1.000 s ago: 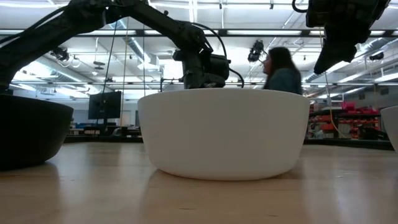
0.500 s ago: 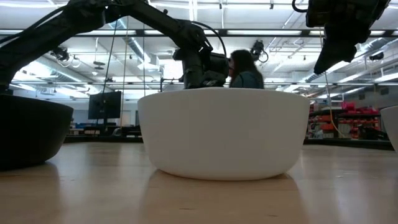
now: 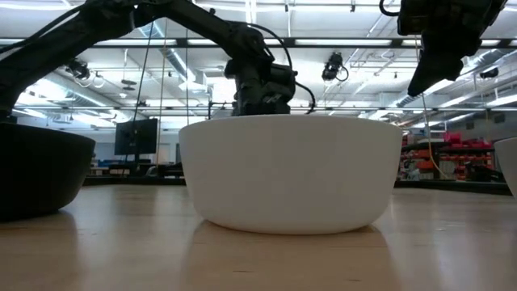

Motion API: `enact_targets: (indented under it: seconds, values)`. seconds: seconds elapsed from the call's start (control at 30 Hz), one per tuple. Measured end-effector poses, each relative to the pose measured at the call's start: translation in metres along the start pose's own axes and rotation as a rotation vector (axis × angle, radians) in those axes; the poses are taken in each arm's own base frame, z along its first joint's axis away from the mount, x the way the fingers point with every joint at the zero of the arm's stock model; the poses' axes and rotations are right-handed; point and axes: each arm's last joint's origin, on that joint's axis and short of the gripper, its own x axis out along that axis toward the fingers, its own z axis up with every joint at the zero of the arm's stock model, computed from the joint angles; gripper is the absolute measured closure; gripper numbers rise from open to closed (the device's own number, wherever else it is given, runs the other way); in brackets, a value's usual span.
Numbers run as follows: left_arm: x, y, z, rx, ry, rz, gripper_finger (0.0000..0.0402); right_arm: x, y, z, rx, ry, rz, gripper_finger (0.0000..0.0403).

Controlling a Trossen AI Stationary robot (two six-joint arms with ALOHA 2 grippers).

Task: Nest bowls inside each other
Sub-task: Stack the top white bowl on the dark gray bowl

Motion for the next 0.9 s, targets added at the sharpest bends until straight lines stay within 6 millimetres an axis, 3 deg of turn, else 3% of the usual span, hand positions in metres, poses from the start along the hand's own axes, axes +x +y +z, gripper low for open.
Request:
enact_targets:
  seconds: [0.43,0.67,0.9]
  values:
    - [-0.046,-0.016,-0.012,0.024,-0.107,-0.024,0.0236,0.0,0.0,0.0,-0.001,0.0,0.0,0.0341]
    - [-0.064,-0.014,-0.016,0.036,-0.163,0.001,0.0237,0.0,0.0,0.0,-0.001,-0.001,0.001,0.0341]
    - [-0.065,-0.017,-0.018,0.06,-0.142,-0.044,0.0261,0.0,0.0,0.0,-0.002,0.0,0.0,0.0341]
